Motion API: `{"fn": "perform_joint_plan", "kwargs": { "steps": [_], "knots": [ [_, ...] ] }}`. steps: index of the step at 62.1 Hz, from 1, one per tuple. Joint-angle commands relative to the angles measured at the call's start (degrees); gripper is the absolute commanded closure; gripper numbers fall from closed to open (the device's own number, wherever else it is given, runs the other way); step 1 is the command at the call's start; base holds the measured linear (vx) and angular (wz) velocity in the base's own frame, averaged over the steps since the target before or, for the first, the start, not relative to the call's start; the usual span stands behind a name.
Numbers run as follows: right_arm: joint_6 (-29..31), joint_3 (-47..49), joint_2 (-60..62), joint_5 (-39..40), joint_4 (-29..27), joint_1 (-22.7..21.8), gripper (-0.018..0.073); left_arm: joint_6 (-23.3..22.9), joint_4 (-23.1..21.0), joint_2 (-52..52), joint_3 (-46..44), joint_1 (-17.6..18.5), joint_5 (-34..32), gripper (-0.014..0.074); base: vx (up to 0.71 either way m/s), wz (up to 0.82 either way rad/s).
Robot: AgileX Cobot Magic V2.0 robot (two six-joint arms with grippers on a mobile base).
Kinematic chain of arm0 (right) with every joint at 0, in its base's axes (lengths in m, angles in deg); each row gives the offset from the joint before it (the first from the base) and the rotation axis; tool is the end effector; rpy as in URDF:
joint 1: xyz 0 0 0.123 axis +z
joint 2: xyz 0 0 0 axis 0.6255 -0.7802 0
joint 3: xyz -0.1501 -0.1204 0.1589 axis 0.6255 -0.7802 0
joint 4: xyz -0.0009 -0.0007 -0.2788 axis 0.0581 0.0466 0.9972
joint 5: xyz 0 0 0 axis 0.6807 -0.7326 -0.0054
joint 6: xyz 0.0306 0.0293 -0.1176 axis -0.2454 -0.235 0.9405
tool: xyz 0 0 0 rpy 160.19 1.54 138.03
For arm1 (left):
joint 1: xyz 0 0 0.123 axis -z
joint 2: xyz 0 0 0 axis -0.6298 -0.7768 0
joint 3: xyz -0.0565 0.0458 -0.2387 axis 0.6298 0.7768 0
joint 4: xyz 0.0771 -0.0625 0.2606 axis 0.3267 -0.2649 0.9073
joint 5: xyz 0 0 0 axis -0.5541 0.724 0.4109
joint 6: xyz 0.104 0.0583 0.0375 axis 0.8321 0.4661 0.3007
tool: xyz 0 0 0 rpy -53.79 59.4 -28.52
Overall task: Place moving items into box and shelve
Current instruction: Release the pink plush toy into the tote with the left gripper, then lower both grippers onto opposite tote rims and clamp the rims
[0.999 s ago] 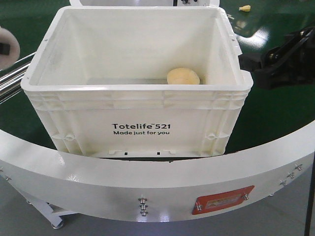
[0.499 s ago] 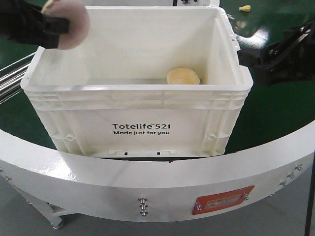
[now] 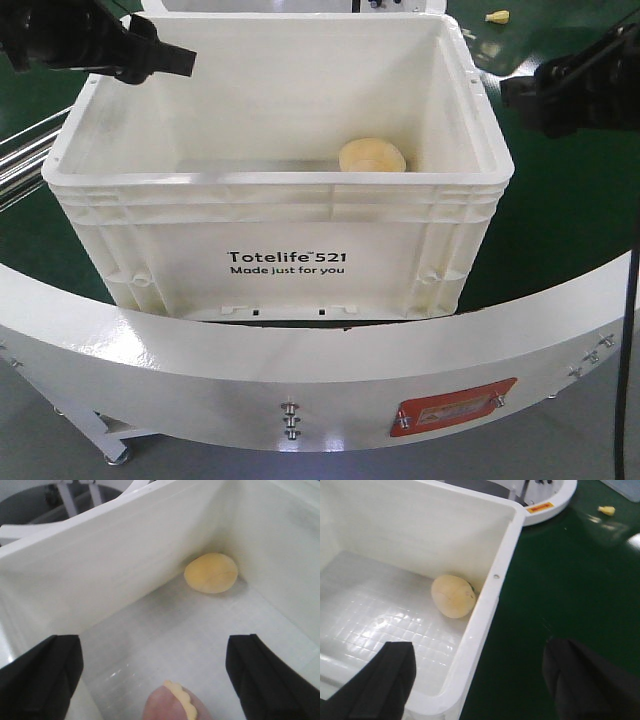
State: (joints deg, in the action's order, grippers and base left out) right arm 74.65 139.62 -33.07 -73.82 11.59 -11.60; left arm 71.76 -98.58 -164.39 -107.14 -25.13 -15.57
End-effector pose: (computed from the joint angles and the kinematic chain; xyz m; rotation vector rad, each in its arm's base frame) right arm 0.2713 0.1097 0.3669 -0.4086 2.1508 0.0321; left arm 0.3521 -0.1221 0.3531 0.5494 2.1923 -0.3768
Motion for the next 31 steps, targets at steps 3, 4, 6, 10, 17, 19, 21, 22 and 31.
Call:
{"fn": "perform_joint_plan", "kwargs": {
  "steps": [3,4,6,10,17,19,21,22,31],
  "knots": [
    [-2.7,8.6,-5.2,-5.0,3.7,-0.3,-0.0011,-14.1,10.8,-1.8,-7.8,0.4,5.9,-0.0092,0.0,0.0],
    [-2.7,9.3,-6.3,-5.7,3.7,-0.3,-0.0011,-15.6,12.3,-2.1,-8.7,0.4,7.1,-0.009,0.0,0.0],
    [-2.8,11.0,-8.1,-7.0,3.7,-0.6,-0.0011,-17.5,14.6,-3.3,-10.1,0.4,9.1,-0.0083,0.0,0.0],
    [-3.0,14.2,-11.6,-8.5,2.2,-2.3,-0.0011,-20.4,16.8,-4.8,-12.4,0.4,11.4,-0.0076,0.0,0.0],
    [-2.7,19.7,-17.3,-10.8,-2.8,-6.5,-0.0011,-22.7,18.3,-7.3,-14.6,0.4,14.1,-0.0063,0.0,0.0],
    [-2.2,20.9,-18.6,-11.3,-3.9,-7.1,-0.0011,-23.3,18.4,-7.5,-14.7,0.4,14.4,-0.0062,0.0,0.0],
    [-1.9,22.3,-20.1,-12.0,-4.8,-7.3,-0.0011,-23.7,18.4,-8.0,-14.6,0.4,14.5,-0.0062,0.0,0.0],
    [-1.8,22.7,-20.7,-12.3,-5.0,-7.4,-0.0011,-24.0,18.4,-8.1,-14.6,0.4,14.6,-0.0061,0.0,0.0],
    [-1.9,26.9,-26.7,-17.2,-5.7,-7.6,-0.0011,-26.1,18.4,-10.0,-14.6,0.4,15.6,-0.0049,0.0,0.0]
  ]
}}
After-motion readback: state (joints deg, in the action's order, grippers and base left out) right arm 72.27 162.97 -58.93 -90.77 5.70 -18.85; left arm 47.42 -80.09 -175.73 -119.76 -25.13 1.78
